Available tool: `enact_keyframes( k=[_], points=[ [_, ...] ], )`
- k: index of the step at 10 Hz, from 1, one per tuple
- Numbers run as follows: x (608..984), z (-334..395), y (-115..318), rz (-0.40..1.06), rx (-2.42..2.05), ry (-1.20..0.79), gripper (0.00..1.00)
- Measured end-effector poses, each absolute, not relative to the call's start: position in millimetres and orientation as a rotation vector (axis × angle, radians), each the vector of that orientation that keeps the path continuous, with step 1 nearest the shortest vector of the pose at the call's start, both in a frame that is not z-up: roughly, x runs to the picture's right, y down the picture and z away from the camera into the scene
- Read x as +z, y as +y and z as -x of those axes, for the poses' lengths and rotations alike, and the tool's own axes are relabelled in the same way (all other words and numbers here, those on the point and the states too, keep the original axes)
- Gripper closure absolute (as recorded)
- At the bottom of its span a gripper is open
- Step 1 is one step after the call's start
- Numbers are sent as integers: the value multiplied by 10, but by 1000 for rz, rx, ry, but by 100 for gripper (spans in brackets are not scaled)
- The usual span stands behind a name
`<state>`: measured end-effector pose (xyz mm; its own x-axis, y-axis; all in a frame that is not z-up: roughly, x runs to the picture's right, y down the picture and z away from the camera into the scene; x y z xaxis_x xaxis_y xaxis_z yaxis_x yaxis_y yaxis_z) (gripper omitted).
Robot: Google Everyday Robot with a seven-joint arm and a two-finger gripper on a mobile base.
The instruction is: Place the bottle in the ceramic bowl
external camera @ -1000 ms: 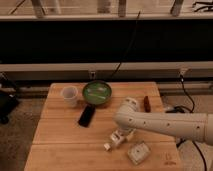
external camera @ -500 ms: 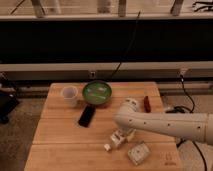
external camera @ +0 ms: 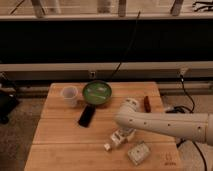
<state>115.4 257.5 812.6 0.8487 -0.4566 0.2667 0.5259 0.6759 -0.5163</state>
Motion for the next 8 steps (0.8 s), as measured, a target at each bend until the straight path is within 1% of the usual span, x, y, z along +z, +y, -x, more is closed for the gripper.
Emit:
enact_keyframes(
  k=[1,2,3,4,5,6,7,8],
  points=[
    [8117,-1152,2571,617,-555,-119,59],
    [8103,-1142,2562,617,-557,-120,58],
    [8103,-1140,2564,617,-557,-121,59],
    [8110,-1144,2566,618,-552,-119,64],
    [8117,-1151,2567,619,-549,-116,65],
    [8126,-1154,2565,617,-545,-114,63],
    [8113,-1155,2562,617,-545,-114,59],
    [8108,-1157,2557,616,-545,-114,59]
  ],
)
